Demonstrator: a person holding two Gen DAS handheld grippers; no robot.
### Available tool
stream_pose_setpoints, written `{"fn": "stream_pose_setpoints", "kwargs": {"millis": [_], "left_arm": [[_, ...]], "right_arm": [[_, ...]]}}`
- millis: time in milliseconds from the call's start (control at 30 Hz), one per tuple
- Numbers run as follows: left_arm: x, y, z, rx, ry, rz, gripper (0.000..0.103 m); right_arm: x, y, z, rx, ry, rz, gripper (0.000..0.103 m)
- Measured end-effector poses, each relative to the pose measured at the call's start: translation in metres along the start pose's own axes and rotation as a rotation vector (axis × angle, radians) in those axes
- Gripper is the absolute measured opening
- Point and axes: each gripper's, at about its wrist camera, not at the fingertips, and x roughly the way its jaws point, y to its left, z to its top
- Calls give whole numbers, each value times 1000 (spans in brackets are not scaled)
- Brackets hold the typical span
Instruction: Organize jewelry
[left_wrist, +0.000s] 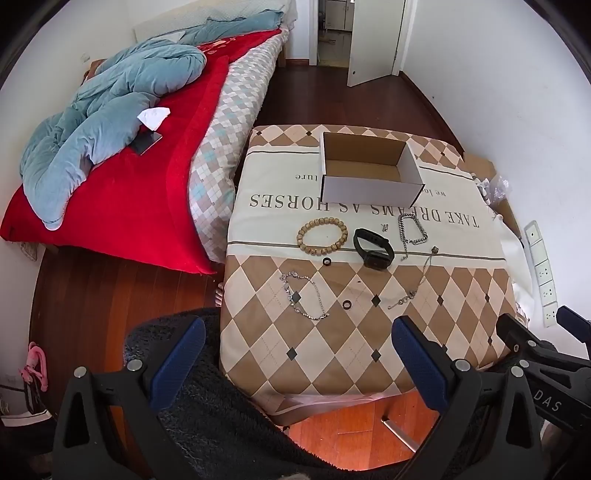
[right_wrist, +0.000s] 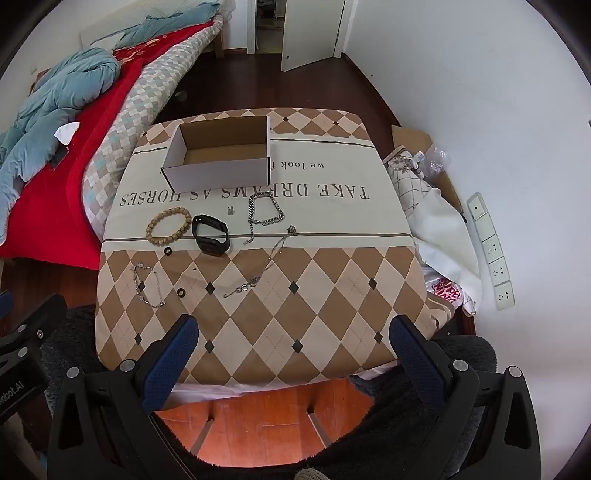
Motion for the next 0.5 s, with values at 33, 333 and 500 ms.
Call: {"fn": "stream_pose_setpoints", "kwargs": {"millis": [33,333,500], "left_arm": [[0,0,0,2,0,0,103],[2,-6,1,5,-16,18,103],[-2,-4,1,12,-22,19,103]], "right_arm": [[0,0,0,-1,0,0,103],[-1,-1,-1,-1,-8,-4,103],[-2,-3,0,2,-7,-3,103]]}}
